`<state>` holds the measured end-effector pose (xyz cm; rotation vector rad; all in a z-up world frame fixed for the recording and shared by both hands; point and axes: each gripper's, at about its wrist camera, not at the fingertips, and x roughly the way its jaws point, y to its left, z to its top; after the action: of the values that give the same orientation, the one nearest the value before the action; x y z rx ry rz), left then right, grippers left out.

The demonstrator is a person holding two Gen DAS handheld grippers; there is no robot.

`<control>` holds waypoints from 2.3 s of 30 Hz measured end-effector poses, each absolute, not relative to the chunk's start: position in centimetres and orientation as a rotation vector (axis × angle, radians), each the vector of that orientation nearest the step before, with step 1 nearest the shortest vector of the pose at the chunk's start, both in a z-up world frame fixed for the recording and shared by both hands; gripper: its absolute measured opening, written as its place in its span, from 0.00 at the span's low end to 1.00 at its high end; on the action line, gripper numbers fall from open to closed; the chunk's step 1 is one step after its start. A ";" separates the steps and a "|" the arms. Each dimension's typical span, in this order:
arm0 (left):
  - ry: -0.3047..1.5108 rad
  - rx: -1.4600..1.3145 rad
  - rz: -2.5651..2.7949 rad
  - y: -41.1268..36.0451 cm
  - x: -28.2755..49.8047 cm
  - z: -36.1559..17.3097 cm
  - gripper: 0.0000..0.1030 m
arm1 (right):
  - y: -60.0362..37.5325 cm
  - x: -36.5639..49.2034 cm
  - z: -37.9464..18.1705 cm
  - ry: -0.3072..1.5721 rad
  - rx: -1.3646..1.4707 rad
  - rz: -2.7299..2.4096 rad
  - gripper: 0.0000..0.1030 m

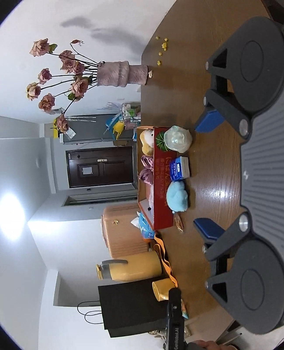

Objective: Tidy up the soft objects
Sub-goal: 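Move both grippers back toward the blue milk carton, then grasp the blue milk carton with both grippers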

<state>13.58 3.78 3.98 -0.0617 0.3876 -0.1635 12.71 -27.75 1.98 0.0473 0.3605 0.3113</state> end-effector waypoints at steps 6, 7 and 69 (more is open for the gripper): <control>0.425 -0.064 -0.166 3.5 15.2 3.3 0.82 | -27.1 14.3 1.4 0.391 0.027 0.325 0.83; 0.433 -0.066 -0.167 3.4 15.6 3.1 0.82 | -27.0 14.7 1.2 0.402 0.028 0.327 0.82; 0.732 -0.229 -0.447 -5.2 29.0 -3.7 0.19 | -28.5 27.9 -5.3 0.687 0.379 0.429 0.26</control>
<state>28.98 -5.18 -3.70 -0.2291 0.7323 -0.4467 27.88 -28.50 -5.29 0.3791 0.6871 0.4289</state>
